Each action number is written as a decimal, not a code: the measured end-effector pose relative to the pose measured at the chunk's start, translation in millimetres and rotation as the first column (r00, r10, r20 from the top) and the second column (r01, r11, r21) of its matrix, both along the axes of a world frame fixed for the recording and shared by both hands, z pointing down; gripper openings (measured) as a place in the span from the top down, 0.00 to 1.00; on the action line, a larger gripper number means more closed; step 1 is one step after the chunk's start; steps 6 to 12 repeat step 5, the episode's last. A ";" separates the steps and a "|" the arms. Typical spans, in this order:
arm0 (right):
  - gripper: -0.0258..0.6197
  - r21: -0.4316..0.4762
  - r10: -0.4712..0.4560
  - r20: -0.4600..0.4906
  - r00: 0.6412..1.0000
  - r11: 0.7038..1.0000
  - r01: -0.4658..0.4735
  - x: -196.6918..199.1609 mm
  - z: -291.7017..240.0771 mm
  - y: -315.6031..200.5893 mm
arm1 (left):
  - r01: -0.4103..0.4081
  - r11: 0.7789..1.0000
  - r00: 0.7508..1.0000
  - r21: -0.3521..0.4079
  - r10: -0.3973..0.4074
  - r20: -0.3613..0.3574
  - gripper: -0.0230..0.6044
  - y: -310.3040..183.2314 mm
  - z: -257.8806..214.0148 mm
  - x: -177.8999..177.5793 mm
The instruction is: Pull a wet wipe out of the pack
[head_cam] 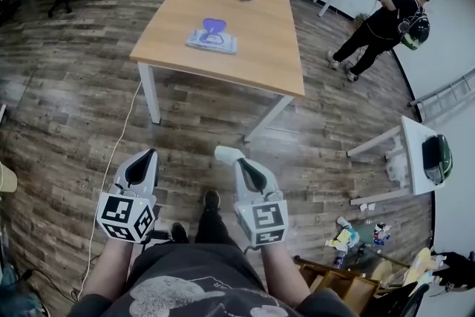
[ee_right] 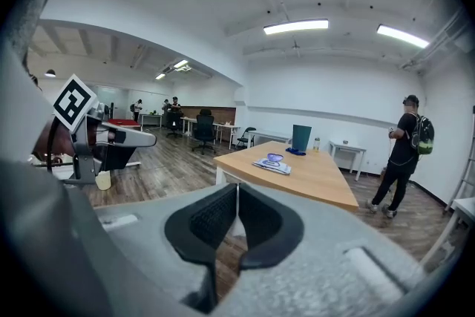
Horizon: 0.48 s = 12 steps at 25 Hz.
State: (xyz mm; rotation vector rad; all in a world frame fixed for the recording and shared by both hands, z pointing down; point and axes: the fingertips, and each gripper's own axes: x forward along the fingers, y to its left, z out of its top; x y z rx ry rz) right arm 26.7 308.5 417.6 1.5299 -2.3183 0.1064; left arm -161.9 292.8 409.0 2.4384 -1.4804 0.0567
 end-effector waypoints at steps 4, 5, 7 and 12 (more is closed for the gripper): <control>0.96 -0.005 0.009 0.005 1.000 1.000 -0.009 2.1 0.6 1.8 | -0.010 1.000 1.000 -0.002 0.010 0.003 0.93 4.9 0.0 0.6; 0.96 -0.005 0.012 0.008 1.000 1.000 -0.012 2.2 0.7 1.9 | -0.011 1.000 1.000 -0.003 0.011 0.004 0.93 5.4 0.5 0.1; 0.96 -0.005 0.012 0.008 1.000 1.000 -0.012 2.2 0.7 1.9 | -0.011 1.000 1.000 -0.003 0.011 0.004 0.93 5.4 0.5 0.1; 0.96 -0.005 0.012 0.008 1.000 1.000 -0.012 2.2 0.7 1.9 | -0.011 1.000 1.000 -0.003 0.011 0.004 0.93 5.4 0.5 0.1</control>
